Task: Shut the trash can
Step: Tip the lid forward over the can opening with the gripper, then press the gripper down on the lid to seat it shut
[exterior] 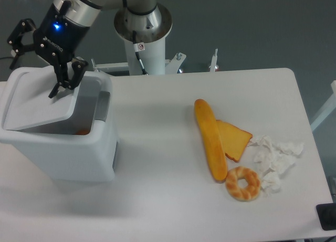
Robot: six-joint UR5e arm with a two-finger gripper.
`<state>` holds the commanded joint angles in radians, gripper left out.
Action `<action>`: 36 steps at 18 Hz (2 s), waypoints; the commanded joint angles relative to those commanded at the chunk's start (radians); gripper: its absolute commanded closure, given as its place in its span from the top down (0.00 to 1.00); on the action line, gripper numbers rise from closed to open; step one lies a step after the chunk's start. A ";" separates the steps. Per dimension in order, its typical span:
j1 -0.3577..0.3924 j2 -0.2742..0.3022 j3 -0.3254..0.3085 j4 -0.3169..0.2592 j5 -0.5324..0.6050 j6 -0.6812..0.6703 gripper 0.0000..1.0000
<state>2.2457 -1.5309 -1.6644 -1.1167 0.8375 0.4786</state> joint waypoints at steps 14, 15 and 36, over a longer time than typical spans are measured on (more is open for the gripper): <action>-0.002 -0.002 -0.020 -0.003 0.058 0.084 1.00; -0.002 -0.002 -0.021 -0.003 0.060 0.084 1.00; 0.005 0.005 -0.063 -0.011 0.060 0.066 1.00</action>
<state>2.2503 -1.5263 -1.7273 -1.1275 0.8974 0.5446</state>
